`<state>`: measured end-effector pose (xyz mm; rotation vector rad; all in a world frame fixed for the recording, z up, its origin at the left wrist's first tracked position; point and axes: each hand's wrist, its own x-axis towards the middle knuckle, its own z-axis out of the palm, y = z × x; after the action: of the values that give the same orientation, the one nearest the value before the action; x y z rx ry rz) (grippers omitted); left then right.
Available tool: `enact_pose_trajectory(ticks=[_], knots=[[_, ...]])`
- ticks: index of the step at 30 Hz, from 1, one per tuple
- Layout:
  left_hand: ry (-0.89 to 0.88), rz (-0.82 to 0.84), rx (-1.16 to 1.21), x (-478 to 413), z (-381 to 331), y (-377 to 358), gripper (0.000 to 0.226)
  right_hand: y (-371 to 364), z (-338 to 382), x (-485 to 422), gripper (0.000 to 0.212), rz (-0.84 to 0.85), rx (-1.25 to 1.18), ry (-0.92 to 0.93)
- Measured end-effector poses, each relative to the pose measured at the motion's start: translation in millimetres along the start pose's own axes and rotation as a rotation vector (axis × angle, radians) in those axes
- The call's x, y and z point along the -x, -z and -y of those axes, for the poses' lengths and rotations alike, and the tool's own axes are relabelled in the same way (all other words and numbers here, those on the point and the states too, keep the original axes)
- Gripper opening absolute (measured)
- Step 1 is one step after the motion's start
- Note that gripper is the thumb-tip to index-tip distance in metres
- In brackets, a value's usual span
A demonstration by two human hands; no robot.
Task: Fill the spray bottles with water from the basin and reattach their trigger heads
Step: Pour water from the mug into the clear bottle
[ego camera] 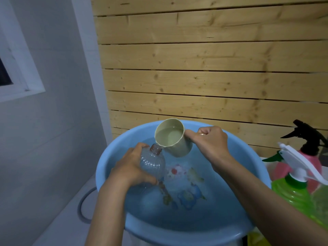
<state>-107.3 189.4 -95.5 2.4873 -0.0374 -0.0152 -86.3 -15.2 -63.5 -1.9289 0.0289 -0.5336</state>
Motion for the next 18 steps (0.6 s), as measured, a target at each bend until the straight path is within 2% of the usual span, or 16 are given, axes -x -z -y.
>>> enact_pose_trajectory(ticks=[18], knots=[[-0.011, -0.002, -0.037, 1.3, 0.1, -0.5, 0.091, -1.3, -1.8, -2.4, 0.053, -0.096, 0.038, 0.108]])
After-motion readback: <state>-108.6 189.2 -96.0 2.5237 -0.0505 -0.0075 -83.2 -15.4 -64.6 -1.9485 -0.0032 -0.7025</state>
